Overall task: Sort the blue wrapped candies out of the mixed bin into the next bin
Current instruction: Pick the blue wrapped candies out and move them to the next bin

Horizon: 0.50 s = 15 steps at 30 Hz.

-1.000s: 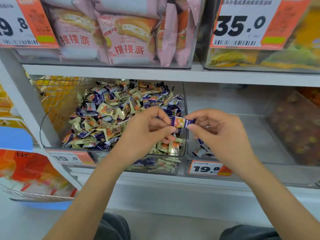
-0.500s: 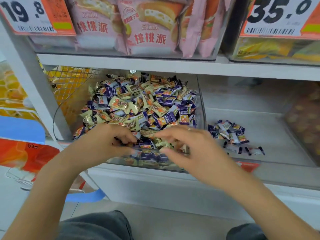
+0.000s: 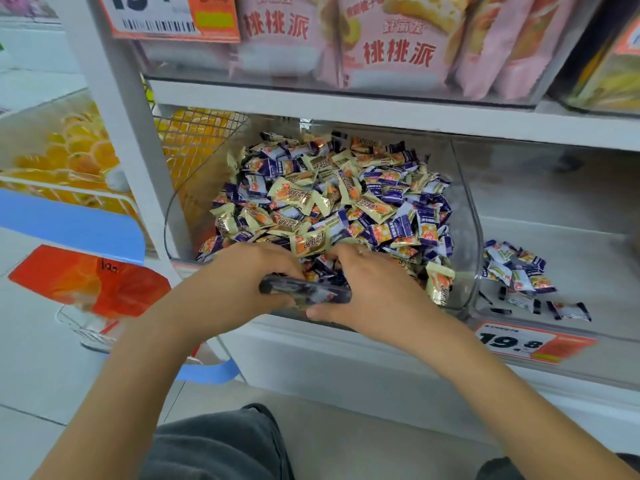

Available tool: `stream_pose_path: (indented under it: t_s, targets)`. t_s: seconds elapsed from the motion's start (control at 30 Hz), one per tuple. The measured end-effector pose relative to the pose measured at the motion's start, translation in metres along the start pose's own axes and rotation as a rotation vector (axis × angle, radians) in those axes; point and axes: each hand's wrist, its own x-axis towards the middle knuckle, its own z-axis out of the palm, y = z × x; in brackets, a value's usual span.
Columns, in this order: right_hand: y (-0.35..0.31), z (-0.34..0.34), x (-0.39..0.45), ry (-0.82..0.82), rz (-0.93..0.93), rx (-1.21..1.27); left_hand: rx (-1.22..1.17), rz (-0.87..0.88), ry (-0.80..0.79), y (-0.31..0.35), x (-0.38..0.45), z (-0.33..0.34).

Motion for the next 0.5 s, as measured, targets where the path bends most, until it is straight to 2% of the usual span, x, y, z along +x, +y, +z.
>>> stream_pose_path:
  t_s: [0.1,0.27,0.5]
  targets:
    - [-0.002,0.0,0.002,0.028,0.005,0.033,-0.005,-0.025,0.016,0.0,0.001,0.003]
    - [-0.008,0.007,0.002,-0.004,-0.014,-0.056,-0.07,-0.092,0.063,-0.001,0.001,-0.002]
    - [0.001,0.013,0.008,0.1,-0.027,-0.034,-0.12,-0.122,0.17,-0.002,-0.001,-0.005]
